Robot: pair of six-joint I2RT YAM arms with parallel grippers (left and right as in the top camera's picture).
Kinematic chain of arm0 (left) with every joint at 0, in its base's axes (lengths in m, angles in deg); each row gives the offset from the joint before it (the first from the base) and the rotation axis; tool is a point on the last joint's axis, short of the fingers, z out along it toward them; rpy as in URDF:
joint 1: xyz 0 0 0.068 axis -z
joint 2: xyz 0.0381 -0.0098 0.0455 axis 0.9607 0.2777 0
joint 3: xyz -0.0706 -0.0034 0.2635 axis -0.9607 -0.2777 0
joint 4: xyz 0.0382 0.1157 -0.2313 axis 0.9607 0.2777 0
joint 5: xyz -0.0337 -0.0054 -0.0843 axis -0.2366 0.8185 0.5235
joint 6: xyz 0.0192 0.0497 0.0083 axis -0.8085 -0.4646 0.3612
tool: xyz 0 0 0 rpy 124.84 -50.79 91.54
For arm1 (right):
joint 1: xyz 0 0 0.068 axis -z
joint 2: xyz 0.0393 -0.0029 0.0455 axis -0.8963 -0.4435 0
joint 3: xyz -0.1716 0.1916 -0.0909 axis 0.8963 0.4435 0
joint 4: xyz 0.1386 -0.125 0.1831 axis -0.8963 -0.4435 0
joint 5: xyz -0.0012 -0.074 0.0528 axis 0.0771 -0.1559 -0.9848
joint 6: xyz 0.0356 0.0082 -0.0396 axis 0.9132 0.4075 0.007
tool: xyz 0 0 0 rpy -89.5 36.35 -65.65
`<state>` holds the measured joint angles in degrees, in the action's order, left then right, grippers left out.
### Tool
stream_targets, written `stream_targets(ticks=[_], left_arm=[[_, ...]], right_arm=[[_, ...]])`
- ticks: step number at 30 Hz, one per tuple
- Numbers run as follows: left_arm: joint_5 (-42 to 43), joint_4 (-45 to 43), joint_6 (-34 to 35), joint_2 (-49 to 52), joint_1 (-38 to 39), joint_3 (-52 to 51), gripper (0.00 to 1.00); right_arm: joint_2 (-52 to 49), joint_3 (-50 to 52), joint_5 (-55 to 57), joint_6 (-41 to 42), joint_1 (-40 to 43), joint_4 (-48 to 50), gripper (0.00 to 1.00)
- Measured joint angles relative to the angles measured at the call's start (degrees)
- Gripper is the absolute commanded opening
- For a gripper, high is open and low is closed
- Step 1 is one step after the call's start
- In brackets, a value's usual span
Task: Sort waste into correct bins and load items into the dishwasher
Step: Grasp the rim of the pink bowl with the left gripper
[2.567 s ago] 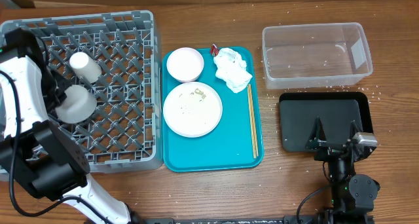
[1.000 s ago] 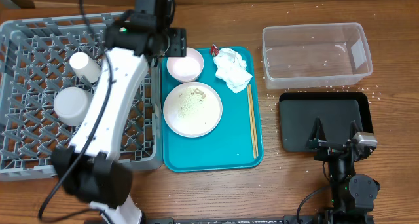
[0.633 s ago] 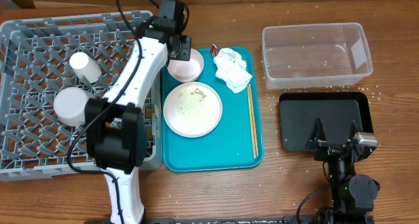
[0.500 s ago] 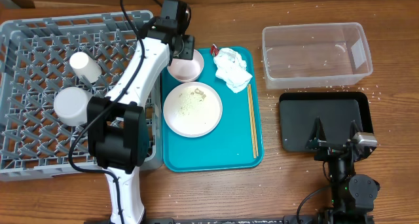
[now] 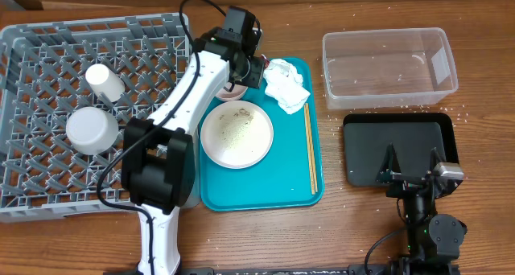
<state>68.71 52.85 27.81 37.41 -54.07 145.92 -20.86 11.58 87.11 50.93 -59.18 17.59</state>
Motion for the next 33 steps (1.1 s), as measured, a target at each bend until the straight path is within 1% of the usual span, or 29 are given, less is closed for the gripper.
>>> stream_targets(ticks=[7, 9, 10, 11, 13, 16, 18, 19, 20, 22, 26, 30, 31, 33], left_arm=[[-0.57, 0.04, 0.0, 3.3, 0.09, 0.0, 0.56], [-0.59, 0.15, 0.0, 4.17, 0.09, 0.0, 0.54], [-0.61, 0.2, 0.0, 4.42, 0.09, 0.0, 0.51], [-0.63, 0.22, 0.0, 4.68, 0.09, 0.0, 0.46], [-1.29, 0.2, -0.07, 5.2, 0.09, 0.0, 0.32], [-2.75, 0.04, -0.2, 5.38, 0.09, 0.0, 0.2], [-3.19, 0.55, -0.24, 5.38, 0.09, 0.02, 0.14], [-3.21, 0.92, -0.13, 5.38, 0.09, 0.09, 0.1], [-3.3, 1.53, -0.17, 5.38, 0.09, 0.24, 0.04], [-3.72, 2.97, -0.24, 5.42, 0.09, 1.55, 0.04], [-3.82, 9.25, 1.29, 5.46, 0.07, 7.85, 0.04], [-3.78, 19.71, 2.86, 5.35, 0.07, 19.96, 0.04], [-3.78, 23.15, 3.19, 5.01, 0.02, 24.7, 0.04], [-3.78, 27.19, 3.87, 4.35, -0.09, 29.42, 0.04]], right_arm=[[0.0, 0.0, 0.02, -0.02, -0.02, 0.02, 1.0], [0.0, 0.0, 0.02, 0.0, 0.0, 0.0, 1.0], [0.0, 0.0, 0.02, 0.0, 0.0, -0.02, 1.0], [0.0, 0.0, 0.0, 0.0, 0.0, -0.02, 1.0], [0.0, 0.0, 0.0, -0.02, 0.0, 0.0, 1.0], [0.0, 0.0, 0.0, 0.0, 0.0, -0.02, 1.0], [0.0, 0.0, 0.0, -0.02, 0.0, -0.04, 1.0], [0.0, 0.0, 0.0, 0.0, 0.0, 0.0, 1.0], [0.0, 0.0, 0.0, -0.02, 0.0, 0.0, 1.0], [0.0, 0.0, 0.02, 0.0, 0.0, 0.0, 1.0], [0.0, 0.0, 0.0, 0.02, 0.0, 0.02, 1.0], [0.0, 0.0, 0.0, -0.02, -0.02, 0.0, 1.0], [0.0, 0.0, 0.0, -0.02, 0.0, 0.04, 1.0], [0.0, 0.0, 0.02, -0.02, 0.0, 0.04, 1.0]])
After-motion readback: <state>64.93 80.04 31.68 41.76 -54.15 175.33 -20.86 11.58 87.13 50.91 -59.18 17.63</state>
